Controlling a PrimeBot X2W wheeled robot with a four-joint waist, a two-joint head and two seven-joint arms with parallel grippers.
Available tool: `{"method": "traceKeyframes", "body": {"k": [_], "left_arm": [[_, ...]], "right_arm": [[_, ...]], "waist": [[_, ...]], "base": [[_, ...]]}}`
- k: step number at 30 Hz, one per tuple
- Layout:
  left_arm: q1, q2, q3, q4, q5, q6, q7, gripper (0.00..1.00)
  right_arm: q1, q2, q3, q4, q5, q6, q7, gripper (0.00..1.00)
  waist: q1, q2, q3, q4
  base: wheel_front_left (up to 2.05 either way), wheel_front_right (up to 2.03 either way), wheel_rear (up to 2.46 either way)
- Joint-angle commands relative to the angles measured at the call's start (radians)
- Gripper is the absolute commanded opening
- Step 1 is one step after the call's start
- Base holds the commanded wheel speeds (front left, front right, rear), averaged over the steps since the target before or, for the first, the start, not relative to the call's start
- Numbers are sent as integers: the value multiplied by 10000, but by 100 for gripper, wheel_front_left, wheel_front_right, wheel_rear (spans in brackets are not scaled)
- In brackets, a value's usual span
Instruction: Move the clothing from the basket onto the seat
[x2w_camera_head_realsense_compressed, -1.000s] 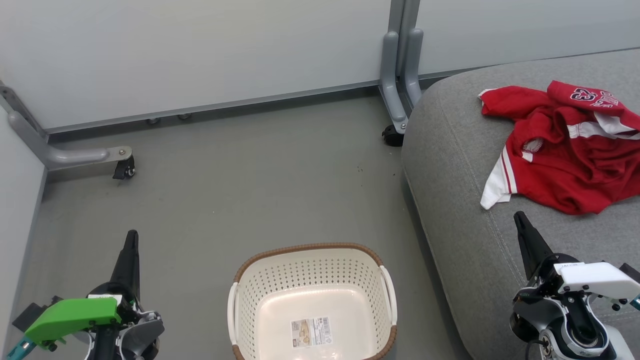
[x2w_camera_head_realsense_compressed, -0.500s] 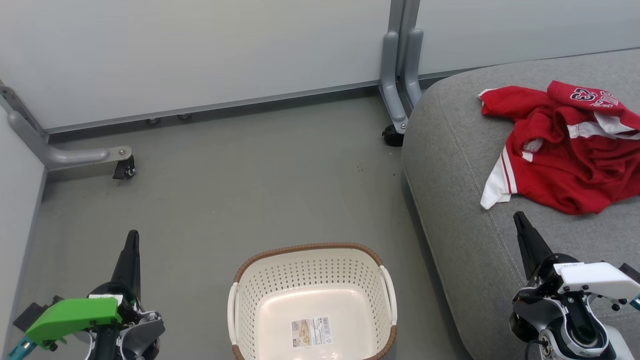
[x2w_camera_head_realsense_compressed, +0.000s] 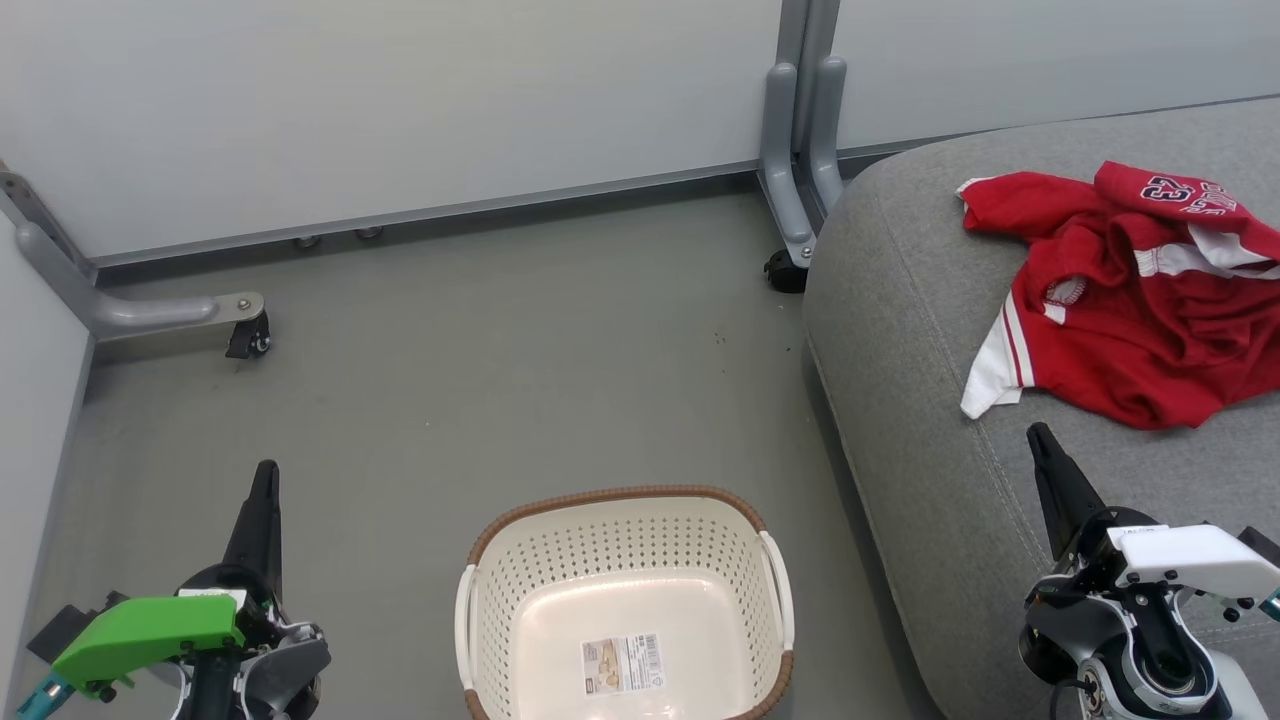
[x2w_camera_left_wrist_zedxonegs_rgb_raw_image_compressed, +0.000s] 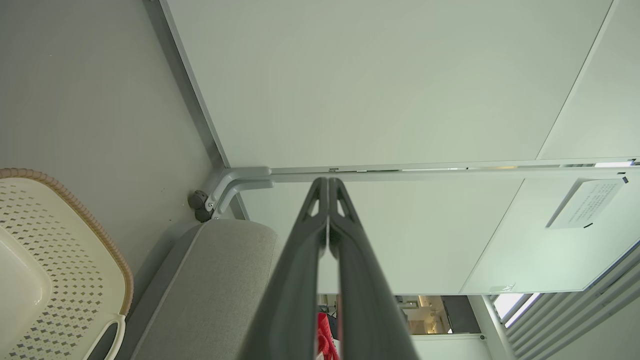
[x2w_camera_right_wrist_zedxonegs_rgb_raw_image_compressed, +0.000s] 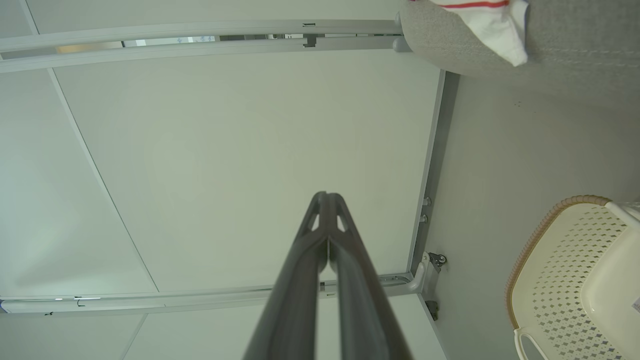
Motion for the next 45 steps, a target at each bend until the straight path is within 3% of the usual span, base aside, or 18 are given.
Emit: {"method": "traceKeyframes", "body": {"k": [1,45], "left_arm": [[-177,19,48,9,38,-52,12,0],[-178,-30,114,11,88,-52,71,0]], "right_arm": [[-73,-18,-24,23,-44,4,23,0],[-81,25,-84,28,-104,4,78,0]], "waist": [[0,0,0,0],[0,0,0,0]], "base": [[0,0,0],[0,0,0]]}}
